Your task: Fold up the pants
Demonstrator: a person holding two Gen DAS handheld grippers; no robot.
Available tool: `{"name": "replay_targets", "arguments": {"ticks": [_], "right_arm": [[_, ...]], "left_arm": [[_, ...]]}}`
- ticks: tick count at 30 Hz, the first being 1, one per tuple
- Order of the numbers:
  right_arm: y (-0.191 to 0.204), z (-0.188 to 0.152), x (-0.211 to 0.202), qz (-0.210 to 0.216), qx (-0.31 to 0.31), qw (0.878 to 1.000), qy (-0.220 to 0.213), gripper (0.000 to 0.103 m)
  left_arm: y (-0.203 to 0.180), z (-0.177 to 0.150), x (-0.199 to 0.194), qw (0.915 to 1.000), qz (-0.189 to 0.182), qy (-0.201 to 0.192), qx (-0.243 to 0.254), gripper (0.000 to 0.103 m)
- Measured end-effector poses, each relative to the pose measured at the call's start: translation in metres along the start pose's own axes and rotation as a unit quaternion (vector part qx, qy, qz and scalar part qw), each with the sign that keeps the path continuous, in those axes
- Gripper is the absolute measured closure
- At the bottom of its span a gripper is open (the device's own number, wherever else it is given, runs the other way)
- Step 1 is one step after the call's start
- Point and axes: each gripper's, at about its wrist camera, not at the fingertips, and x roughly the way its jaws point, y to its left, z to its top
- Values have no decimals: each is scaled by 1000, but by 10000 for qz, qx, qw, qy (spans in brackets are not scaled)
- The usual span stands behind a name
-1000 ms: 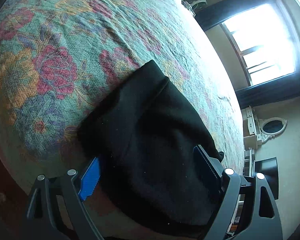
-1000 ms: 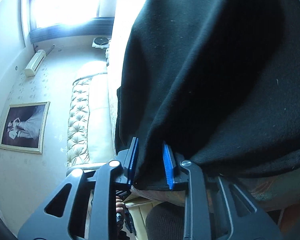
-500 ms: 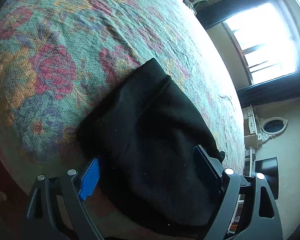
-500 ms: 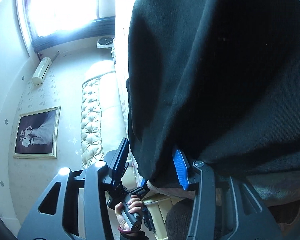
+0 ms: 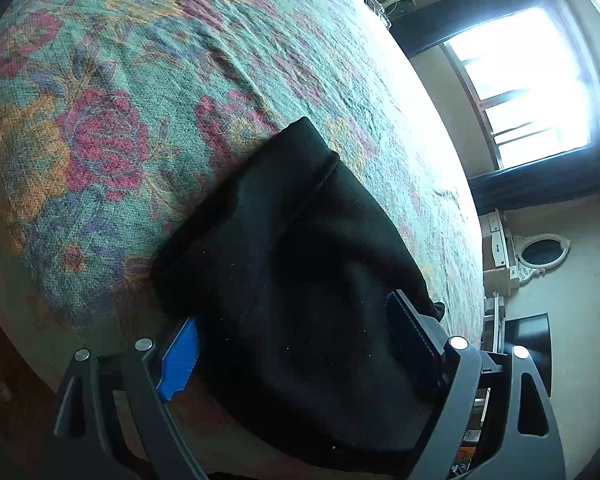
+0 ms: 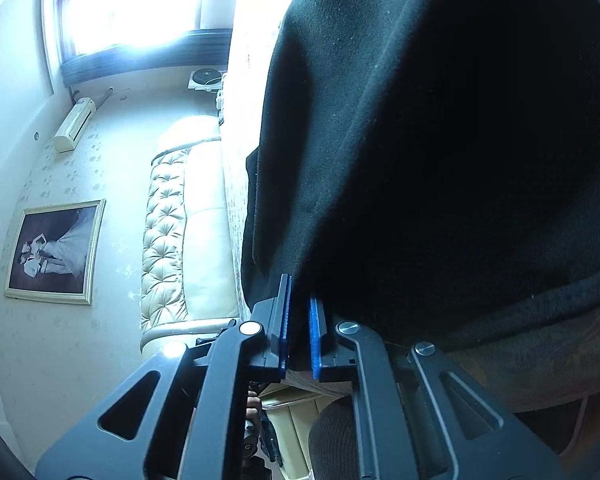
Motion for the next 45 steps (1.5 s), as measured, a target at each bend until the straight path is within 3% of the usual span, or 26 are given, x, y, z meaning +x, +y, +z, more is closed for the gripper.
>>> {"name": "replay_targets", "arguments": {"ticks": [7,8,12,13,15,17,22,26,33,35,37,39,45], "right_arm": [[5,-5,2,44,14,9999,109,95],[6,-6,3,74,-4,9998,167,103],[7,-10,13,10,-148,9989,440,103],[2,-10,16,29,10,9989,468,101],[-8,-10,19,31,251,9987,443,79],[-16,-6,24,-52,318,9989,329,70],[-15,3,43,251,289,9987,328,71],[-14,6,57,184,272,9987,392,72],[8,16,37,60,-304,9994,-129,72],[0,22,46,13,-165,9998,56,66],[-5,24,48,-112,-105,9999,73,70],[0,24,47,-234,-381,9990,53,95],[39,11,34,36,-1203,9927,43,97]], "left_arm": [[8,3,-4,10000,-55,25,17,22],[8,4,-5,10000,-66,32,10,22],[8,4,-5,9999,-106,70,-12,22],[9,4,-4,9999,-104,70,-17,22],[11,4,-5,9999,-89,73,-7,22],[10,5,-5,9999,-78,78,1,22],[9,7,-4,9998,-109,132,-127,22],[8,6,-4,9998,-87,136,-91,22],[2,5,-2,9999,-27,146,6,22],[2,5,0,9999,-22,154,6,22],[3,7,1,9999,-10,151,16,22],[1,6,2,9999,7,135,20,22],[0,9,0,9999,-48,136,53,22]]}}
